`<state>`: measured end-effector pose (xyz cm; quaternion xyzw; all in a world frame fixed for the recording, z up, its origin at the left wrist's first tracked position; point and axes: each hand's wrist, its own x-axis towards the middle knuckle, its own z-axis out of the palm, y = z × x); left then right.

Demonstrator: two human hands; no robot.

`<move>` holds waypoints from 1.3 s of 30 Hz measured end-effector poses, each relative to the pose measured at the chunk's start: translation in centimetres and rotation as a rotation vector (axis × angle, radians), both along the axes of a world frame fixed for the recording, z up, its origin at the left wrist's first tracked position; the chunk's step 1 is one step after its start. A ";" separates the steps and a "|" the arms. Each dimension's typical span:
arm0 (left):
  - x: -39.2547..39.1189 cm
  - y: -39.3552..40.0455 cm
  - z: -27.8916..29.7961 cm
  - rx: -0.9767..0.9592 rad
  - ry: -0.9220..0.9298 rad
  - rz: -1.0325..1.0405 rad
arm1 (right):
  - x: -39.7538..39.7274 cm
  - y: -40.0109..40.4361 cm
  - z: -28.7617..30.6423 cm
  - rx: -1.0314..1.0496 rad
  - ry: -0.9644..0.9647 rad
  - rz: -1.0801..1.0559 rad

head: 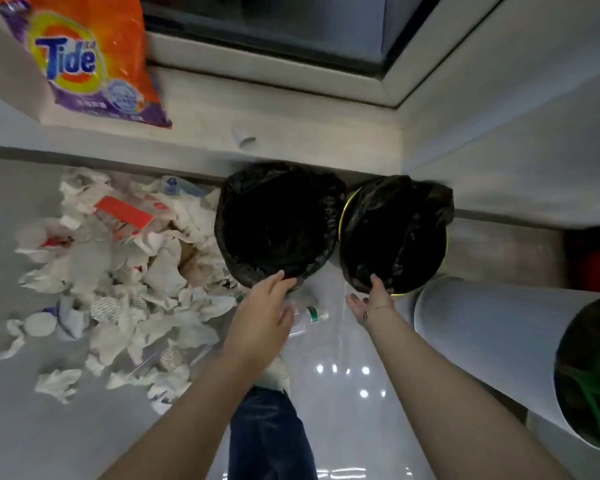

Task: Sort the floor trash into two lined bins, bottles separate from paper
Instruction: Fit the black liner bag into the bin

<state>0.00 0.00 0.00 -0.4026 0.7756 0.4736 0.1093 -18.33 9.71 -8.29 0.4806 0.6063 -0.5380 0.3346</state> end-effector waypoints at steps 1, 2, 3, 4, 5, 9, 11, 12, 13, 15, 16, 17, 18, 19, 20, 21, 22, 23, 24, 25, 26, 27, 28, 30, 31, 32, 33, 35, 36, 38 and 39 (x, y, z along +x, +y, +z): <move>0.2 0.2 -0.4 0.001 -0.010 0.000 | -0.2 -0.1 -0.9 -0.041 -0.002 -0.041; 0.3 0.4 -0.9 -0.001 -0.014 0.017 | -0.4 0.0 -1.7 -0.099 -0.017 -0.076; 0.8 0.7 -1.3 -0.003 -0.028 0.020 | -0.6 0.0 -2.3 -0.139 -0.027 -0.103; 1.3 1.0 -1.6 0.010 -0.048 0.019 | -0.8 0.0 -2.9 -0.168 -0.026 -0.155; 1.7 1.3 -1.7 0.013 -0.063 0.015 | -0.7 0.1 -3.3 -0.166 -0.009 -0.169; 3.8 2.2 -1.2 0.009 -0.075 -0.012 | -0.8 0.8 -3.1 0.076 0.075 -0.043; 4.6 2.4 -0.4 0.016 -0.063 -0.024 | -0.6 1.4 -1.1 0.159 0.025 0.023; 5.1 2.5 0.0 0.026 -0.054 -0.022 | -0.2 1.9 -0.1 0.182 0.037 -0.011; 5.6 2.6 0.5 0.032 -0.044 -0.009 | 0.6 2.0 1.3 0.209 0.057 -0.005; 6.5 2.7 1.6 0.046 -0.034 0.034 | 2.9 1.9 4.5 0.307 0.120 0.090; 6.8 2.8 2.0 0.061 -0.039 0.073 | 4.1 2.0 5.4 0.365 0.126 0.051; 7.1 2.8 3.1 0.065 -0.030 0.123 | 5.5 1.9 7.3 0.361 0.135 0.035; 7.4 2.8 4.1 0.071 -0.017 0.173 | 6.9 2.0 8.7 0.346 0.150 0.043; 7.7 2.9 5.5 0.075 0.005 0.230 | 8.6 2.2 10.5 0.334 0.163 0.070; 8.2 2.9 7.0 0.079 0.036 0.285 | 10.4 2.7 12.2 0.335 0.174 0.110; 8.6 3.0 8.1 0.094 0.069 0.336 | 12.0 3.2 13.5 0.345 0.178 0.147; 8.9 3.1 9.2 0.115 0.104 0.393 | 13.5 3.8 14.4 0.369 0.181 0.189; 9.5 3.2 10.3 0.142 0.134 0.454 | 15.2 4.2 15.2 0.382 0.193 0.224; 10.6 3.3 11.5 0.170 0.165 0.517 | 17.2 4.5 16.0 0.397 0.213 0.257; 11.4 3.5 12.3 0.197 0.196 0.567 | 18.9 4.7 16.6 0.420 0.233 0.289; 13.2 3.7 13.1 0.212 0.223 0.614 | 21.1 4.5 17.4 0.440 0.259 0.331; 14.7 4.0 13.6 0.222 0.239 0.655 | 23.0 4.5 18.2 0.460 0.284 0.368; 16.7 4.2 14.2 0.232 0.245 0.694 | 25.3 4.4 19.1 0.482 0.304 0.411; 21.5 5.1 14.9 0.258 0.248 0.779 | 30.3 4.4 20.8 0.480 0.343 0.498; 23.8 5.7 14.8 0.270 0.251 0.817 | 32.7 4.6 21.4 0.470 0.347 0.549; 26.8 6.5 14.9 0.275 0.256 0.857 | 35.6 5.0 22.0 0.456 0.350 0.607; 29.1 7.3 14.7 0.278 0.261 0.888 | 38.0 5.5 22.3 0.434 0.350 0.652; 34.9 9.3 14.6 0.300 0.265 0.939 | 43.7 6.7 22.9 0.409 0.360 0.754; 37.1 10.2 14.4 0.312 0.272 0.951 | 45.9 7.2 23.1 0.399 0.373 0.796; 42.3 12.2 14.1 0.317 0.318 1.016 | 51.1 8.0 23.4 0.359 0.398 0.906; 44.5 13.0 14.1 0.314 0.341 1.062 | 53.3 8.4 23.6 0.330 0.402 0.962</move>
